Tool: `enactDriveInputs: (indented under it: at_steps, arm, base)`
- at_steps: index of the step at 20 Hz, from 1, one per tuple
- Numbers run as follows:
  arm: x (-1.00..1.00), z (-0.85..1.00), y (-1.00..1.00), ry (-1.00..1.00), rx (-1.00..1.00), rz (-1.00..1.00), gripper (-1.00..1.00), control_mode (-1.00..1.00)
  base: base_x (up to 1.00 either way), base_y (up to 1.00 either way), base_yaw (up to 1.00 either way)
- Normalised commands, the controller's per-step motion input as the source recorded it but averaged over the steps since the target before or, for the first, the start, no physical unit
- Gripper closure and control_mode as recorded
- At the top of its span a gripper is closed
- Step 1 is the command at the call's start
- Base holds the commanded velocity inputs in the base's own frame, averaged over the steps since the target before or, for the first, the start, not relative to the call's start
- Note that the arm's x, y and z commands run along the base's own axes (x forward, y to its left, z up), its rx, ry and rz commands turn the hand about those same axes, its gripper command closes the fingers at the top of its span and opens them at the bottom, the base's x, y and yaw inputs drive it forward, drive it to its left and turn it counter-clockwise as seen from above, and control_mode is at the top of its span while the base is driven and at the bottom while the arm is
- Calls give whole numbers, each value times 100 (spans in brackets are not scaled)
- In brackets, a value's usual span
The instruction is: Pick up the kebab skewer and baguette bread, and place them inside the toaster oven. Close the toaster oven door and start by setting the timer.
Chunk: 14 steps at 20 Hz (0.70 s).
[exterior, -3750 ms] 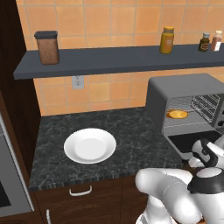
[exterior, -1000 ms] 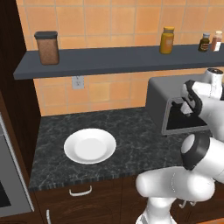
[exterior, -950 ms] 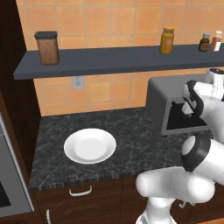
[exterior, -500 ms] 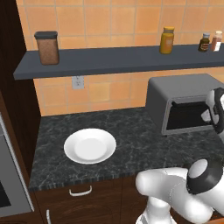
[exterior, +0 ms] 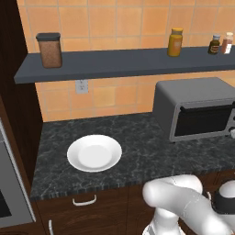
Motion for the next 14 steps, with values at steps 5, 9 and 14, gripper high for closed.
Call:
enactDriveInputs:
  at_steps: [5, 9, 14]
  arm:
    - [0, 0, -96, -57, 0, 13, -100, -100]
    - [36, -1, -69, -39, 0, -1, -100, -100]
    - [58, 0, -19, -19, 1, -5, -100, -100]
  base:
    - [0, 0, 0]
    - [0, 0, 0]
    - [0, 0, 0]
